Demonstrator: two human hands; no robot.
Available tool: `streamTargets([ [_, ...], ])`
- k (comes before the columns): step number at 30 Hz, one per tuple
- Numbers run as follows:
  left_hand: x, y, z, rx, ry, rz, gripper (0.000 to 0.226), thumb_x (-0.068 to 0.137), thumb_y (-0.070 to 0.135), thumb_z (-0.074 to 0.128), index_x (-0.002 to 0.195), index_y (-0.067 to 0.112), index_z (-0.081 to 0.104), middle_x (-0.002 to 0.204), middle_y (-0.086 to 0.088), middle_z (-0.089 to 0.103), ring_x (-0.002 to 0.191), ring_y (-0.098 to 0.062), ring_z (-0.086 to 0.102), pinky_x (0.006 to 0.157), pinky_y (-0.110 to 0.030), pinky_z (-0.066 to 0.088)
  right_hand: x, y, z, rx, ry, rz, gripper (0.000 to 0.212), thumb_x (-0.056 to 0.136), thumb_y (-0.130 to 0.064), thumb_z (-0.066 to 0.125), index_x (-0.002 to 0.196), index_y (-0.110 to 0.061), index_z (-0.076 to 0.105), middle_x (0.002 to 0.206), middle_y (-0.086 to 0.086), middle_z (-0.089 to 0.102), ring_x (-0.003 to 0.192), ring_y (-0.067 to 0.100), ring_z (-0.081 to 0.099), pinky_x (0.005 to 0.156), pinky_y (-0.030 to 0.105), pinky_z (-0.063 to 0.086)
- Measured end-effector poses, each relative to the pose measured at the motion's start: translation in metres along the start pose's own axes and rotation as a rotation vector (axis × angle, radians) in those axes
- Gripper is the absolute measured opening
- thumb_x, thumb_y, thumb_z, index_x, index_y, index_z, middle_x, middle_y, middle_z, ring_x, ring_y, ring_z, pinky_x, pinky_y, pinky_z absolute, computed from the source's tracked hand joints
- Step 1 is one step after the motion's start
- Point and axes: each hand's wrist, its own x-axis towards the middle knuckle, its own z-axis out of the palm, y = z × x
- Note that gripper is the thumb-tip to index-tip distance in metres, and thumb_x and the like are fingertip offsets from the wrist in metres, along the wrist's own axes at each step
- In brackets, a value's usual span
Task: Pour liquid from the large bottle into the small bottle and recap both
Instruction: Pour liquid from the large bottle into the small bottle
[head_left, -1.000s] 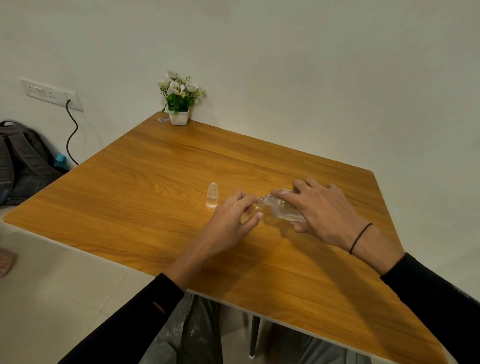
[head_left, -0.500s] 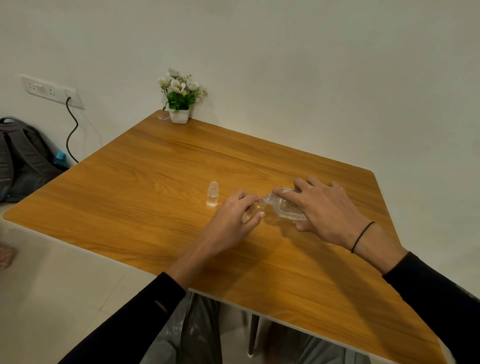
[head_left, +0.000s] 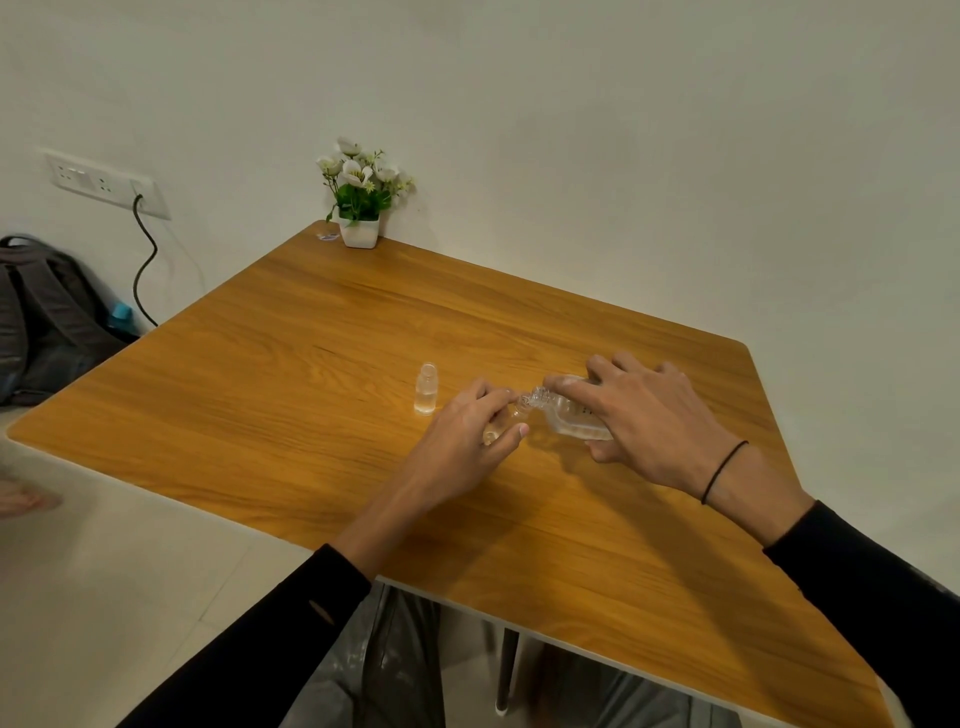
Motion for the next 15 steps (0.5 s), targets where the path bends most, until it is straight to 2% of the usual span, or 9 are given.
streamTargets([
  [9,0.0007,0.0007,0.0001,-0.010,0.013,0.002,0.022,0.103,0.030,0.068,0.120,0.017,0.069,0.104,0.000,0.057,0.093,-0.017,0.057,0.084,-0.036,0.051,-0.0004,0.0001,-0.0038,-0.010,-0.012,-0.003,0.092,0.079,-0.054,0.082,0.152,-0.048,0.026,0.127,-0.003,0.057,0.110,0.020,0.053,0.077,0.041,0.049],
  [15,0.0004,0.0000,0.0016,-0.003,0.012,-0.012,0.027,0.104,0.033,0.068,0.125,0.017,0.068,0.105,0.002,0.056,0.095,-0.013,0.056,0.087,-0.035,0.052,0.0003,0.0000,-0.0040,-0.016,-0.015,-0.005,0.093,0.079,-0.054,0.083,0.152,-0.047,0.026,0.126,-0.003,0.057,0.109,0.019,0.052,0.074,0.039,0.045],
])
